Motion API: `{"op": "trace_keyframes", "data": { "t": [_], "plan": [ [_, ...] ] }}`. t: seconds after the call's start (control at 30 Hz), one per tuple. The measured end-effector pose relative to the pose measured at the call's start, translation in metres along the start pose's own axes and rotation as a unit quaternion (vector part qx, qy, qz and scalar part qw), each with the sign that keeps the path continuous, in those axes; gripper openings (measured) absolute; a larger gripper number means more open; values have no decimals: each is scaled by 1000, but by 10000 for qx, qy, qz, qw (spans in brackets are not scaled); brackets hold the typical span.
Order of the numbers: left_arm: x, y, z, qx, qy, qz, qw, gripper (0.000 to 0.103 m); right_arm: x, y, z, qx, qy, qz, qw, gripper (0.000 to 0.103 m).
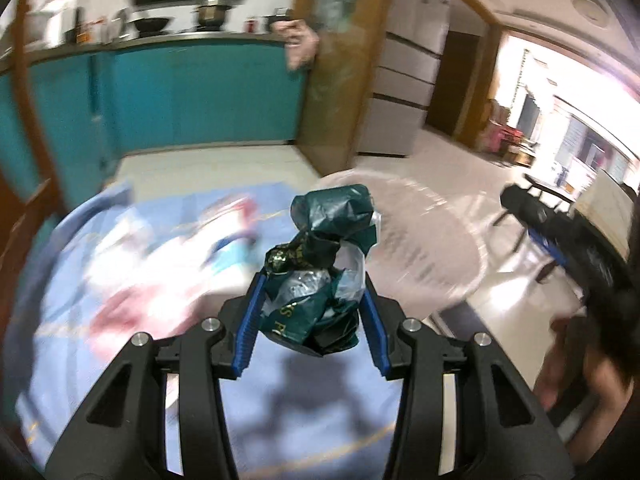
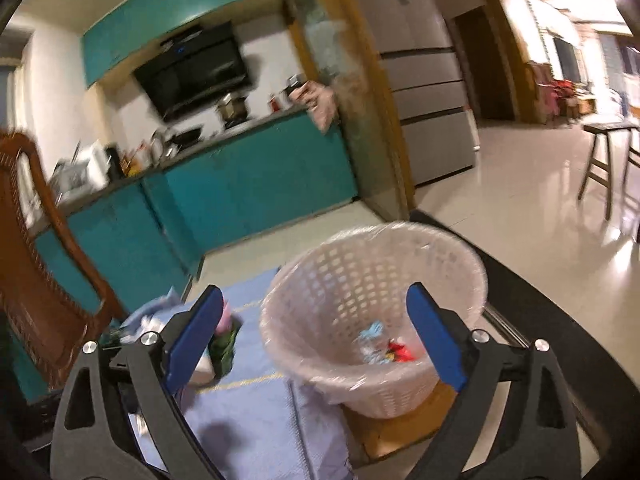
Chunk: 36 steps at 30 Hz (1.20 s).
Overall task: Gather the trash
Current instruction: 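Carry the dark green bag over the white basket and open the left tool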
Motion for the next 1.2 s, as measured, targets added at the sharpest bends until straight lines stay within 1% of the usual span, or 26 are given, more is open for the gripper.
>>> {"op": "trace_keyframes", "data": {
  "t": [0.07,0.1,0.17,0.2,0.23,0.27,0.3,0.33,0.37,0.43,0.5,0.57,0.63,0.73,0.77,0.87,0.93,0.97,1.03,1.1,1.13,1.2],
  "plan": [
    [20,26,-25,228,-23,110,9997,47,-11,18,-9,247,275,188,9991,91],
    [32,44,-43,346,16,236,9991,47,-13,25,-11,333,350,261,9985,91],
    [48,67,-64,518,13,322,9981,47,-16,41,-16,565,466,386,9966,91],
    [58,80,-75,582,-6,436,9973,50,-15,46,-16,630,476,437,9959,91],
    [68,90,-84,602,-29,555,9966,63,-14,48,-16,652,460,457,9958,91],
    [76,95,-87,621,-88,578,9964,74,-10,52,-16,676,392,467,9959,91],
    [87,98,-90,658,-177,441,9967,85,-7,53,-15,696,345,459,9959,91],
    [93,95,-90,665,-193,224,9973,85,-3,54,-14,711,282,436,9961,91],
    [95,92,-89,664,-210,124,9975,86,-1,54,-13,713,241,417,9963,91],
    [92,81,-81,632,-250,23,9977,89,-1,53,-13,661,213,391,9968,91],
    [77,61,-72,578,-159,-142,9981,92,1,48,-10,596,162,319,9976,91],
    [57,40,-59,487,-72,-279,9984,93,0,42,-5,500,93,245,9984,91],
    [30,9,-42,339,36,-429,9985,95,1,32,-2,355,14,164,9992,91],
    [-16,-41,-6,13,159,-691,9975,97,2,16,4,122,-88,63,9999,91],
    [-27,-51,4,-55,192,-773,9968,97,2,9,7,16,-120,-6,9999,91],
    [-70,-99,46,-310,304,-1151,9924,99,-1,-12,19,-278,-325,-235,9988,91],
    [-86,-123,70,-419,305,-1440,9882,99,-5,-34,34,-553,-521,-427,9962,91],
    [-92,-130,80,-466,284,-1527,9868,99,-7,-43,42,-711,-591,-496,9945,91],
    [-100,-146,105,-689,162,-1592,9847,99,-13,-66,60,-1110,-766,-658,9887,91],
    [-104,-157,125,-1025,-3,-1447,9842,99,-16,-81,75,-1333,-929,-774,9837,91],
    [-106,-159,128,-1099,-16,-1372,9844,99,-17,-87,82,-1415,-1020,-814,9813,91],
    [-110,-158,125,-1035,91,-1352,9854,99,-19,-96,94,-1561,-1186,-903,9764,91]
  ]
}}
Point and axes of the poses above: each gripper's, at about its wrist camera, not at the fingertips, and x roughly the way its jaws point, y to its right, z to its underside, the point moved 8 cm from there along x, roughly the way its jaws point, and after that the axes turned 9 degrees about -y, right-handed, at the moved point
